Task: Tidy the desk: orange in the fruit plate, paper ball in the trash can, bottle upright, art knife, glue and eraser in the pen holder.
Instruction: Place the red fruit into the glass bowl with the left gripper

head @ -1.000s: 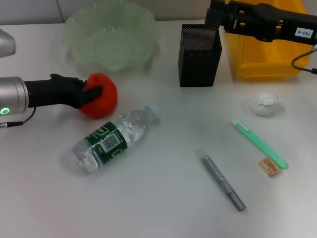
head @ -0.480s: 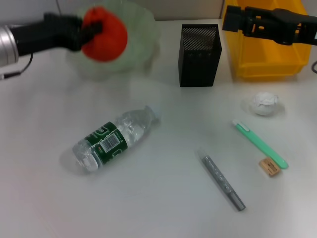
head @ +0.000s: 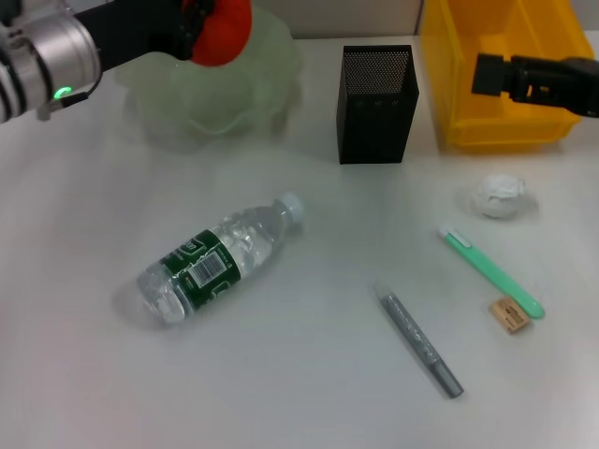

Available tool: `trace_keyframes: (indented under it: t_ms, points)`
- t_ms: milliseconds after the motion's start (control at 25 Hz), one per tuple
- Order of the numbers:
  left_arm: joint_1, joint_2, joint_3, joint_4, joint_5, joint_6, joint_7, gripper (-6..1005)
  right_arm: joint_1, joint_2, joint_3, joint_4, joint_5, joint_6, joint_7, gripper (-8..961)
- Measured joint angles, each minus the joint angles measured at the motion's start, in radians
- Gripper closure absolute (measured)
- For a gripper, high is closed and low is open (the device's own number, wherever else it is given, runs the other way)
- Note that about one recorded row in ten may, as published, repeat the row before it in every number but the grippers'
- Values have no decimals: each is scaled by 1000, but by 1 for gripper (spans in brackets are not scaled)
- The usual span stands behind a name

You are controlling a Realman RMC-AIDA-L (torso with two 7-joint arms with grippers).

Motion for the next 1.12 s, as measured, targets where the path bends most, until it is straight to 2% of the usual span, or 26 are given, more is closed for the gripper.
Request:
trace_keyframes:
  t_ms: [80,200,320,360,400,440,560,640,680,720,760,800,840,920,1000,1120]
  points:
    - [-14,-2,0,-24,-18,-34,43,897,0,-1,8,-6,-18,-3,10,202]
    - [-56,-8,0,-98,-80,-135,230,914,-3,-1,21,-39,-71,-1,43,202]
    - [-60,-8,1,-110,-96,-141,266,937,-10,0,32,-64,-81,2,63,202]
    - [-65,-8,1,-124,-147,-143,327,944,-13,0,36,-85,-93,2,84,202]
    - [-65,-8,1,-124,-156,-144,330,927,-18,2,44,-151,-138,1,159,202]
    - [-65,-8,1,-123,-169,-145,334,911,-18,2,44,-151,-138,1,159,202]
    - [-65,-8,1,-118,-190,-146,337,860,-15,11,41,-273,-247,-2,314,201]
    - [-65,-8,1,-117,-193,-147,338,827,0,31,29,-390,-372,23,464,201]
    - [-65,-8,1,-117,-194,-147,339,810,0,31,29,-390,-372,23,464,201]
    - [-69,-8,1,-118,-196,-155,343,793,9,40,22,-424,-429,30,508,201]
    - [-69,-8,1,-118,-196,-155,343,777,20,51,13,-455,-486,37,548,201]
    - [-73,-8,1,-121,-200,-169,352,760,42,72,-9,-501,-592,54,605,201]
    - [-74,-8,1,-123,-203,-177,358,713,42,72,-9,-501,-592,54,605,201]
    - [-75,-8,0,-124,-206,-182,361,619,65,88,-38,-526,-683,83,643,201]
    - [-75,-8,0,-125,-209,-186,367,525,88,93,-67,-526,-745,111,671,201]
    - [-71,-8,1,-125,-210,-186,368,480,122,95,-104,-485,-811,152,697,201]
